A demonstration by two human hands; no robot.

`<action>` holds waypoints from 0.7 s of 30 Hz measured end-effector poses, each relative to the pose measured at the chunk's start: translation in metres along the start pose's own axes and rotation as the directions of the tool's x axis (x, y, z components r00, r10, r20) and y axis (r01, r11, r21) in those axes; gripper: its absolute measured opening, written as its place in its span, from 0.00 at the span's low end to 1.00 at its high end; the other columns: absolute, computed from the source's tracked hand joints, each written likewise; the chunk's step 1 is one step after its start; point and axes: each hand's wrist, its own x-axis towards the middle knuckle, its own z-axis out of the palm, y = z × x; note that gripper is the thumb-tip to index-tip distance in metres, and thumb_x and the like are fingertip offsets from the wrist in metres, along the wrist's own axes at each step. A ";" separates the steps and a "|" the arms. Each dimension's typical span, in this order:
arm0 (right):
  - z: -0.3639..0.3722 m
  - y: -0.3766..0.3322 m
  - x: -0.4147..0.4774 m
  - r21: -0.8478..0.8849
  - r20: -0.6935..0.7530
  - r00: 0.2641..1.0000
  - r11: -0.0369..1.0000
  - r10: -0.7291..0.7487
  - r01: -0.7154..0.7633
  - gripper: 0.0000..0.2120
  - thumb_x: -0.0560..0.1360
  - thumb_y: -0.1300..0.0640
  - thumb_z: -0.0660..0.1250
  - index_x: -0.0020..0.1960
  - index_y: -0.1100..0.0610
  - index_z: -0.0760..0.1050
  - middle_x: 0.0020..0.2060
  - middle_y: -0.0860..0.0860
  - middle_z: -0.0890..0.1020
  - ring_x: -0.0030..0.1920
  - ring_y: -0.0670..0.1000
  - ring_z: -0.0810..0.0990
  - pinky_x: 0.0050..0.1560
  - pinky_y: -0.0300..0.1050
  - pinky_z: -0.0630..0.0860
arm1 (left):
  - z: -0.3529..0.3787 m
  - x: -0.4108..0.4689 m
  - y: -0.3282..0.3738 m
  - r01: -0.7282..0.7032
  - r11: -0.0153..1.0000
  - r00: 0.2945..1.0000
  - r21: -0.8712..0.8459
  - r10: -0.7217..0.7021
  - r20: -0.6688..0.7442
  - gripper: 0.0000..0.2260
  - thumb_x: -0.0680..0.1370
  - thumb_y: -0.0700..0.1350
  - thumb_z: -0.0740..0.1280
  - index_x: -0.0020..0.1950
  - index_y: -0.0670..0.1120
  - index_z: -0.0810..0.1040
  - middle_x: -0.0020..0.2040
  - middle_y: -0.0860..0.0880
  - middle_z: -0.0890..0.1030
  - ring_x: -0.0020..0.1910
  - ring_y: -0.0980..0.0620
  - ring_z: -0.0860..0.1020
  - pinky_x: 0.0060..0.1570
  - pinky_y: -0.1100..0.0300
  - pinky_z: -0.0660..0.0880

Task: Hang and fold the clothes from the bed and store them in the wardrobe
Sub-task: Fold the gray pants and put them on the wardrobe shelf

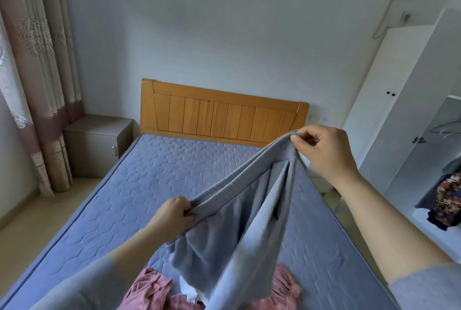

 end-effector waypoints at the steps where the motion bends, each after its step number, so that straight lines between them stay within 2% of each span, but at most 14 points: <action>1: 0.000 0.006 -0.004 -0.004 -0.010 1.000 1.000 0.021 -0.021 0.07 0.73 0.60 0.71 0.37 0.54 0.80 0.31 0.47 0.82 0.35 0.47 0.78 0.34 0.36 0.71 | -0.005 -0.001 -0.004 0.009 1.000 1.000 0.018 -0.009 -0.004 0.14 0.73 0.52 0.68 0.36 0.42 0.74 0.36 0.47 0.76 0.34 0.50 0.72 0.31 0.59 0.66; 4: 0.000 0.018 -0.014 -0.014 -0.043 0.998 0.999 0.051 -0.052 0.08 0.74 0.59 0.71 0.36 0.55 0.80 0.31 0.46 0.82 0.35 0.46 0.78 0.34 0.34 0.71 | -0.017 -0.007 -0.019 0.061 0.996 0.998 0.067 -0.061 0.006 0.15 0.75 0.53 0.66 0.33 0.46 0.70 0.35 0.49 0.75 0.32 0.52 0.71 0.28 0.62 0.64; 7: 0.001 0.028 -0.019 -0.029 -0.076 0.993 0.995 0.093 -0.096 0.08 0.74 0.59 0.70 0.35 0.55 0.79 0.31 0.45 0.81 0.35 0.44 0.78 0.34 0.29 0.69 | -0.029 -0.014 -0.032 0.133 0.988 0.991 0.081 -0.135 0.021 0.13 0.76 0.50 0.65 0.35 0.44 0.73 0.36 0.46 0.78 0.34 0.49 0.74 0.31 0.59 0.67; 10: 0.006 0.041 -0.026 -0.097 -0.006 0.988 0.984 0.151 -0.151 0.06 0.73 0.60 0.71 0.37 0.56 0.80 0.31 0.46 0.81 0.33 0.43 0.78 0.34 0.32 0.70 | -0.045 -0.012 -0.036 0.192 0.978 0.977 -0.086 -0.198 -0.072 0.12 0.75 0.44 0.68 0.33 0.42 0.75 0.34 0.44 0.79 0.33 0.48 0.74 0.30 0.59 0.66; 13: 0.015 0.053 -0.035 -0.118 0.036 0.969 0.964 0.243 -0.237 0.06 0.72 0.62 0.72 0.36 0.57 0.80 0.32 0.49 0.82 0.36 0.50 0.81 0.38 0.39 0.72 | -0.066 -0.003 -0.029 0.166 0.940 0.958 -0.298 -0.225 -0.176 0.03 0.71 0.40 0.72 0.38 0.43 0.80 0.35 0.45 0.81 0.35 0.47 0.76 0.31 0.60 0.68; 14: 0.017 0.056 -0.038 -0.096 0.035 0.958 0.955 0.286 -0.282 0.07 0.71 0.63 0.72 0.35 0.57 0.80 0.32 0.48 0.82 0.37 0.50 0.81 0.38 0.38 0.72 | -0.074 -0.001 -0.027 0.171 0.904 0.950 -0.391 -0.256 -0.178 0.03 0.70 0.40 0.74 0.40 0.45 0.80 0.36 0.46 0.82 0.36 0.47 0.77 0.32 0.61 0.70; 16: 0.020 0.065 -0.046 -0.049 0.011 0.926 0.925 0.378 -0.377 0.09 0.70 0.64 0.72 0.34 0.53 0.80 0.33 0.46 0.83 0.38 0.49 0.81 0.40 0.38 0.72 | -0.087 0.002 -0.028 0.219 0.783 0.932 -0.582 -0.345 -0.113 0.10 0.69 0.40 0.76 0.45 0.47 0.78 0.39 0.47 0.82 0.37 0.48 0.78 0.34 0.60 0.73; 18: 0.021 0.071 -0.052 0.019 0.003 0.878 0.878 0.479 -0.479 0.10 0.70 0.64 0.71 0.36 0.51 0.80 0.34 0.45 0.83 0.41 0.51 0.82 0.41 0.39 0.72 | -0.096 0.004 -0.032 0.246 0.696 0.925 -0.674 -0.376 -0.050 0.10 0.70 0.40 0.76 0.48 0.42 0.79 0.40 0.45 0.81 0.38 0.47 0.78 0.38 0.58 0.74; 20: 0.025 0.075 -0.055 0.071 0.025 0.838 0.835 0.545 -0.545 0.05 0.72 0.63 0.72 0.46 0.54 0.81 0.39 0.48 0.83 0.46 0.53 0.82 0.46 0.42 0.73 | -0.099 0.004 -0.034 0.268 0.640 0.922 -0.720 -0.387 -0.001 0.11 0.72 0.41 0.76 0.47 0.36 0.80 0.41 0.41 0.81 0.40 0.45 0.78 0.43 0.52 0.77; 21: 0.028 0.076 -0.057 0.065 0.047 0.821 0.818 0.569 -0.571 0.09 0.73 0.62 0.71 0.52 0.57 0.81 0.42 0.50 0.83 0.48 0.54 0.81 0.49 0.44 0.74 | -0.099 0.004 -0.032 0.281 0.612 0.919 -0.739 -0.395 0.023 0.11 0.72 0.43 0.75 0.47 0.36 0.80 0.43 0.41 0.82 0.41 0.44 0.80 0.47 0.50 0.78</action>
